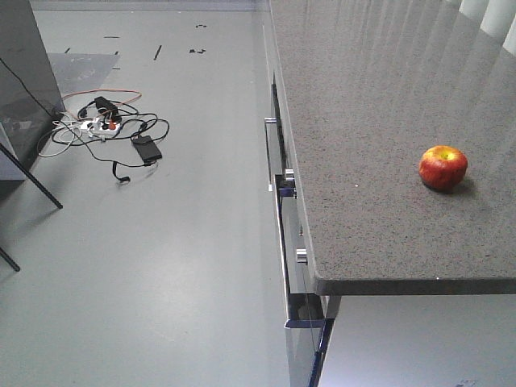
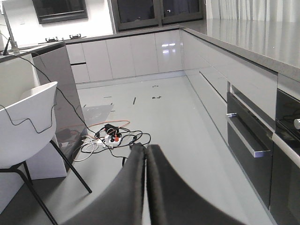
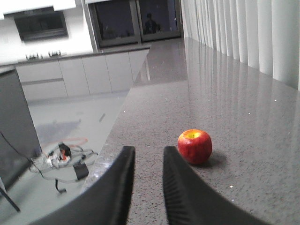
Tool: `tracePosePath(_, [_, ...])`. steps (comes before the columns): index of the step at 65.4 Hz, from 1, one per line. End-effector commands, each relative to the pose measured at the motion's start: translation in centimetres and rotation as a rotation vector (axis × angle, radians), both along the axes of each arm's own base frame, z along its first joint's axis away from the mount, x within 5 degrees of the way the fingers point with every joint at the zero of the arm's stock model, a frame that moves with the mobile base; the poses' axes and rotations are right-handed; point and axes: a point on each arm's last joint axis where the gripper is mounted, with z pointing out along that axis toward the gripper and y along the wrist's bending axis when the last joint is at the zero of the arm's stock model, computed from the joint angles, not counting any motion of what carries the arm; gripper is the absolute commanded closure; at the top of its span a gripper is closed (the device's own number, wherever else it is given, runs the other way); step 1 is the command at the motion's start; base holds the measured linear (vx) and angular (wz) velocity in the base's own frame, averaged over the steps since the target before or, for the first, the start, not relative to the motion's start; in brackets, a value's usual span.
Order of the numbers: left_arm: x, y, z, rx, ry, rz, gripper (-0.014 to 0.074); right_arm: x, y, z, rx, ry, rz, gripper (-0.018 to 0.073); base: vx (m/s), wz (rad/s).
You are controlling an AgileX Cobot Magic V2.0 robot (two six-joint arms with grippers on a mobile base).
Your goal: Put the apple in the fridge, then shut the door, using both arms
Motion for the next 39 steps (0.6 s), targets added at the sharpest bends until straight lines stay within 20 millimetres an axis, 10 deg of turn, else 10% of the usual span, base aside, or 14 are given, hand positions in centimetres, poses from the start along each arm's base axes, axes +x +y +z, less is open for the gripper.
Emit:
tracePosePath(1, [-0.2,-0.2,1.2,-0.001,-0.091,-0.028,0.0603,0.9,0.0,3.6,-0.070,-0.014,0.002,0.0251,0.00,0.00])
tracePosePath(17, [-0.2,-0.2,1.2,-0.001,-0.091,-0.028,0.0603,4.0,-0.1,7.5,-0.145,0.034,-0.006,-0.0102,0.00,0.00])
tracePosePath(39, [-0.2,-0.2,1.2,-0.001,-0.091,-0.028,0.0603,6.4,-0.3,10.4,-0.186,-0.025,-0.025,-0.0119,0.00,0.00])
